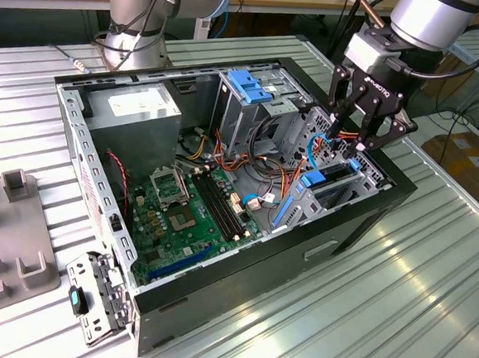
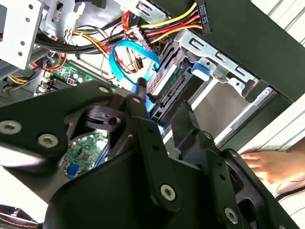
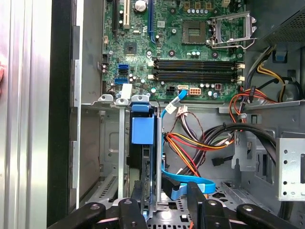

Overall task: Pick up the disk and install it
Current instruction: 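Insert the first disk wire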

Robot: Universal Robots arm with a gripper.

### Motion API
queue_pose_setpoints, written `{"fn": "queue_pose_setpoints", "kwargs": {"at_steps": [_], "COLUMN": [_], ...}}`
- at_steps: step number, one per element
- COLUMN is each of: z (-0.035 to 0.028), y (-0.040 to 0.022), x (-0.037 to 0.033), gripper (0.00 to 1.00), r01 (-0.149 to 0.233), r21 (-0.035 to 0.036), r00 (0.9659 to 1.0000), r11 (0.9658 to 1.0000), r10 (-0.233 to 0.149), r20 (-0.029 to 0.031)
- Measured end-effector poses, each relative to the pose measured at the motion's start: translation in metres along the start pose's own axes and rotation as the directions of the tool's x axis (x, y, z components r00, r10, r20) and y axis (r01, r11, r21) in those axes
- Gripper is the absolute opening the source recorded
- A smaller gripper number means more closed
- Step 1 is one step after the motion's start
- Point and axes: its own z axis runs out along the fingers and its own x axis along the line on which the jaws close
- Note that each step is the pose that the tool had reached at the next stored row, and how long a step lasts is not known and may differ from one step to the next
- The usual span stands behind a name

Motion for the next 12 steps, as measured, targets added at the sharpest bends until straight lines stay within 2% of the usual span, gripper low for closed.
{"fn": "queue_pose_setpoints", "kwargs": {"at_steps": [1, 2, 4, 12], "z": [0.0001, 0.0001, 0.0001, 0.0004], "y": [0.0000, 0.0000, 0.0000, 0.0000], "x": [0.0000, 0.0000, 0.0000, 0.0001], "gripper": [0.41, 0.28, 0.17, 0.16], "r01": [0.000, 0.000, 0.000, 0.000], "r21": [0.0000, 0.0000, 0.0000, 0.0000], "r00": [1.0000, 1.0000, 1.0000, 1.0000], "r11": [1.0000, 1.0000, 1.0000, 1.0000], "r10": [0.000, 0.000, 0.000, 0.000], "r20": [0.0000, -0.0001, 0.0000, 0.0000]}}
